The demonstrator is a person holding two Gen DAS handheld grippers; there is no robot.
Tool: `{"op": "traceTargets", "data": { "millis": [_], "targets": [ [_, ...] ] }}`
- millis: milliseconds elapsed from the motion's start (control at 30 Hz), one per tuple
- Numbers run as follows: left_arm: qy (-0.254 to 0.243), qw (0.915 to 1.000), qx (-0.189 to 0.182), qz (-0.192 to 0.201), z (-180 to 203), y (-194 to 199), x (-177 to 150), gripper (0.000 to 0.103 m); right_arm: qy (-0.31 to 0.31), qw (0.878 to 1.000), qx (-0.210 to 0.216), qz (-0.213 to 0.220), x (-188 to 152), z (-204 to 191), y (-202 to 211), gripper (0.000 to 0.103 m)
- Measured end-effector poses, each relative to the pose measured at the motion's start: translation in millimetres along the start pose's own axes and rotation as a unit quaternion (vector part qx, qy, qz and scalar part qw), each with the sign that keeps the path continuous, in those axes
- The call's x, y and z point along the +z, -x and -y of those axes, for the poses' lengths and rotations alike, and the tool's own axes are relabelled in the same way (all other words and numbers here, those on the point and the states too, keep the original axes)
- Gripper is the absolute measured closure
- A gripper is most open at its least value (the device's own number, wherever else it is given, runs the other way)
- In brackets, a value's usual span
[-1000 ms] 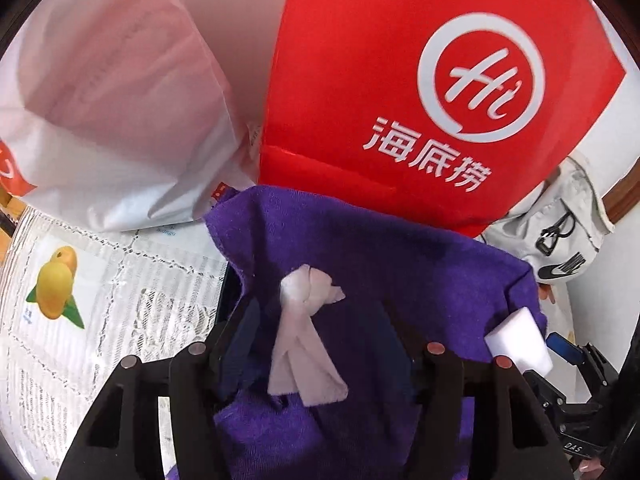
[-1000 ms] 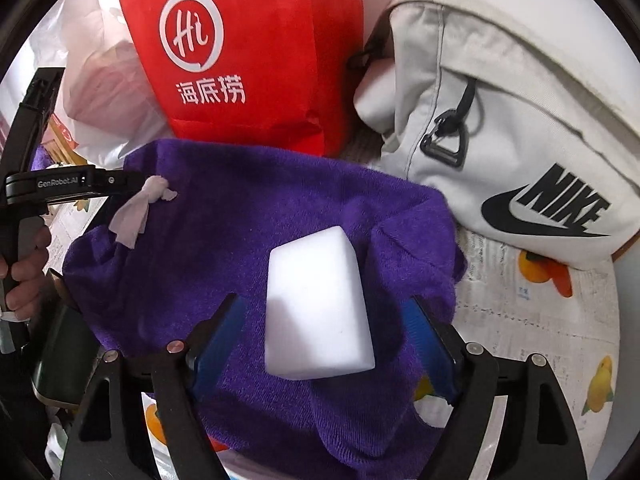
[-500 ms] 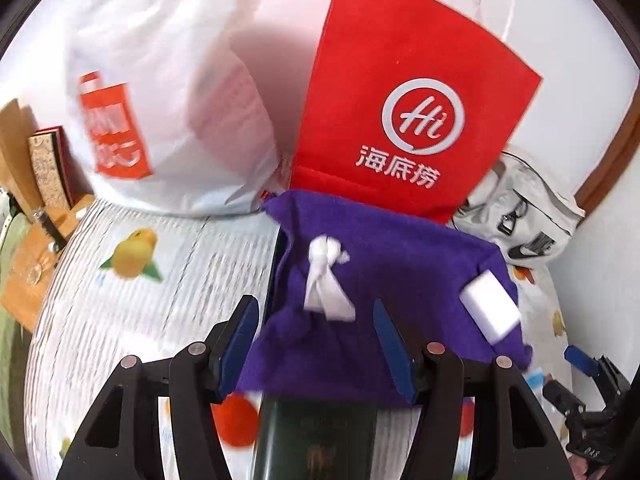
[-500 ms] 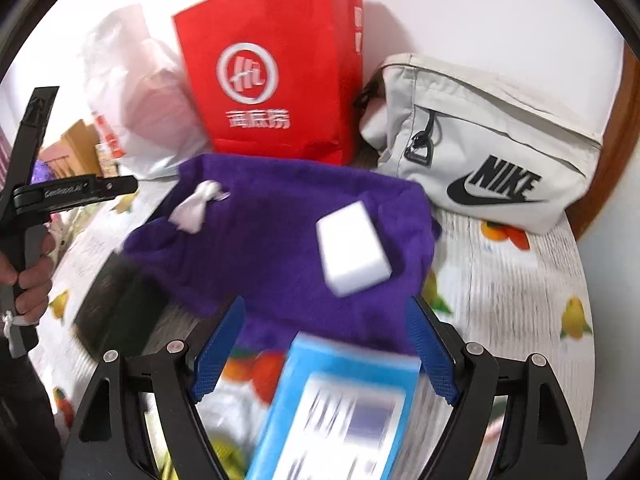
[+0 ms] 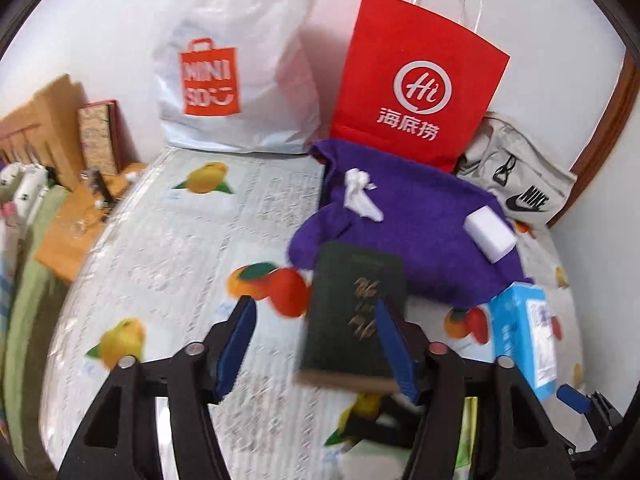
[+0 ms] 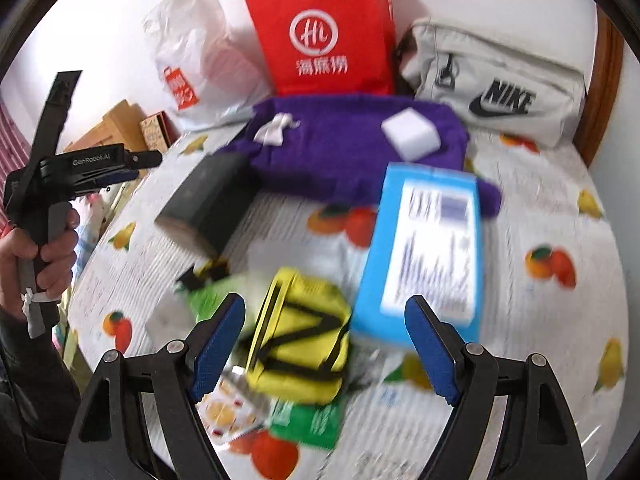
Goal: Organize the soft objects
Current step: 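Grasp the yellow-black mesh pouch with the right tool while the left tool grasps the white gloves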
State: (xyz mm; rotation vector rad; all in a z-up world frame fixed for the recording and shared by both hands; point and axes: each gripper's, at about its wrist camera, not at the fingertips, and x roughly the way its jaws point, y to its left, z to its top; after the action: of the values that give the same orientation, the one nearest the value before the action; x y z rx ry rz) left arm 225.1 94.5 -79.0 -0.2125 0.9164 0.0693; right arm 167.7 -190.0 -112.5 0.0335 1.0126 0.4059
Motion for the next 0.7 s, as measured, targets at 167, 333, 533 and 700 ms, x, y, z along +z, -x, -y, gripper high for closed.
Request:
{"op": "traceTargets", "data": {
  "millis": [167, 333, 533, 700],
  "targets": [
    [0.004, 0.9999, -0.005, 0.015, -9, 10, -29, 0.034, -0.002, 1.0, -0.011, -0.021, -20, -10, -17, 0.021],
    [0.008, 0.9994, -0.016, 0.03, -19, 14, -54, 0.034, -0.004, 0.999, -0.023, -0.032, -25, -13, -36, 0.018],
    [0.014, 0.9976, -0.027, 0.062, -32, 20, -76, 0.034, -0.04, 0.998, -0.006, -0.047, -27, -8, -56, 0.018],
    [0.017, 0.9957, -0.048, 0.077, -36, 22, -87, 0.034, -0.048, 0.997, -0.014, -0.054, -28, -10, -72, 0.017]
  ]
}}
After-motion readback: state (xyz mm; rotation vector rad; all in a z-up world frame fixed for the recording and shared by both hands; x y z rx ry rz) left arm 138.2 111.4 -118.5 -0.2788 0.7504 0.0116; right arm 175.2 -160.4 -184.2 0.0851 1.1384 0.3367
